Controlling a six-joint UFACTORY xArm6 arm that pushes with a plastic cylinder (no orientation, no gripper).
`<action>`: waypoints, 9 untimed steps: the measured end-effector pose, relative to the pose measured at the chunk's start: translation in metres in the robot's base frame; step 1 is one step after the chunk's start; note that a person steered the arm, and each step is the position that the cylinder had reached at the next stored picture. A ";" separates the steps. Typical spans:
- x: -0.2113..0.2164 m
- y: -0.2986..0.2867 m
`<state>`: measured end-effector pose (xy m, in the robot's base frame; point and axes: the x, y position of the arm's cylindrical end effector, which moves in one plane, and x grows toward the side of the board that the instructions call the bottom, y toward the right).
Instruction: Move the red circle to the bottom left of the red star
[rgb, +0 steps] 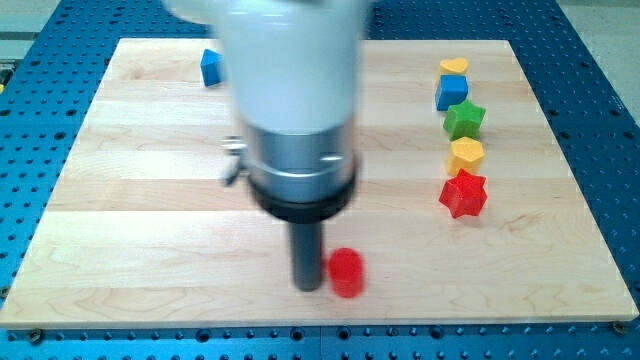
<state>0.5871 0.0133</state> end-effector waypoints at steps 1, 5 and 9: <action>0.023 -0.032; 0.019 0.056; 0.018 0.137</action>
<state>0.6047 0.1504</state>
